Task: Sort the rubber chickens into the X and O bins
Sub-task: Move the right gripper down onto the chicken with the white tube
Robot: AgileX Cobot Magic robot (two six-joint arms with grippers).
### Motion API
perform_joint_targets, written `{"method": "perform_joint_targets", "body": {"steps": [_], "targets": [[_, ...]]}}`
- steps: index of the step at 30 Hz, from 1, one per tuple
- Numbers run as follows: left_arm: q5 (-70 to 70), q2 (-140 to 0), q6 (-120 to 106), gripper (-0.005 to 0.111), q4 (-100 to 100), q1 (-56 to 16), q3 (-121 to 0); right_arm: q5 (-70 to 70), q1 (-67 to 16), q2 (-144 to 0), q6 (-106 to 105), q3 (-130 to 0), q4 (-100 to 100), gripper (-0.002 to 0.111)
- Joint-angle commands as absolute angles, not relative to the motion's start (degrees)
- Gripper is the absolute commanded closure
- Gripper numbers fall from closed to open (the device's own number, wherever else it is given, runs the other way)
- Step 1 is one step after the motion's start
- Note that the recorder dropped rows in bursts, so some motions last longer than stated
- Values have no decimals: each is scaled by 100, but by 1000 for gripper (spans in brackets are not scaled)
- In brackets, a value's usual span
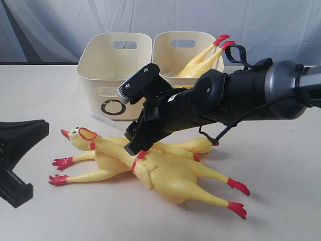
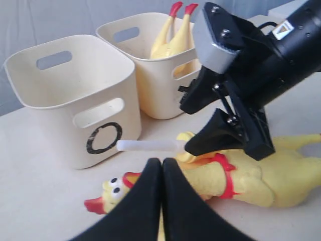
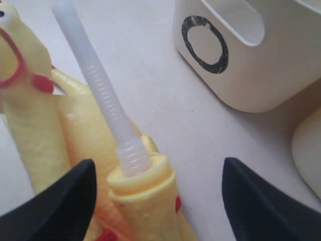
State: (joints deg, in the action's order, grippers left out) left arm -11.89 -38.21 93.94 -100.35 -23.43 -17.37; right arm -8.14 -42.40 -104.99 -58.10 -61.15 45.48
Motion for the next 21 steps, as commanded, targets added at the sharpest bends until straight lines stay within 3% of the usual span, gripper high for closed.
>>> {"method": "perform_joint_targets", "body": {"steps": [1, 21], "targets": [[-899, -3771, 9447, 107, -9995, -2351, -1718, -802, -4243, -10542, -5833, -6144, 4566, 41], [-1053, -3771, 9447, 107, -9995, -2351, -1718, -560, -4243, -10657, -5831, -6144, 4566, 42]]}}
